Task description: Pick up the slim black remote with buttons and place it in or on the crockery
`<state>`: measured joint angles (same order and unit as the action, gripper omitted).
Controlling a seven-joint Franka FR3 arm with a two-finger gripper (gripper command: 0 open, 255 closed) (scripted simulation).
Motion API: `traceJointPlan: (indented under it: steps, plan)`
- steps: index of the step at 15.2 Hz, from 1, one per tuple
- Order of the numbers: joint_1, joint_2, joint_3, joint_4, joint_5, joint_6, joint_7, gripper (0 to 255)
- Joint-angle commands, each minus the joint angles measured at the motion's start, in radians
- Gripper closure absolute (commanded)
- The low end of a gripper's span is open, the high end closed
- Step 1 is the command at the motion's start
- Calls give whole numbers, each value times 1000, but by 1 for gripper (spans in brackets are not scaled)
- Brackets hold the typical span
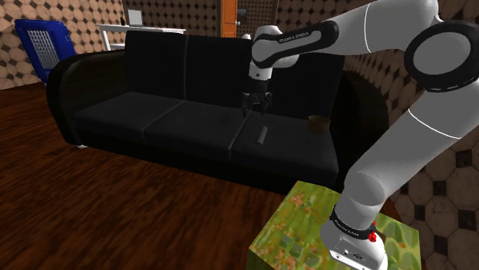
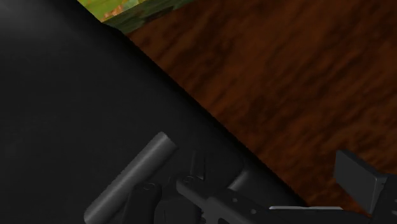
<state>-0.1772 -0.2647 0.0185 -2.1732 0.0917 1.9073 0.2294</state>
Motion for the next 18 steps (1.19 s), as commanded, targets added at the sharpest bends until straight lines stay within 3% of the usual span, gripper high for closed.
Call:
traceJointPlan:
  steps: [1, 18]
  plan:
    - [-22, 65, -15, 28, 6, 20, 46, 0]
    - [-181, 506, -164, 225, 131, 125, 350, 0]
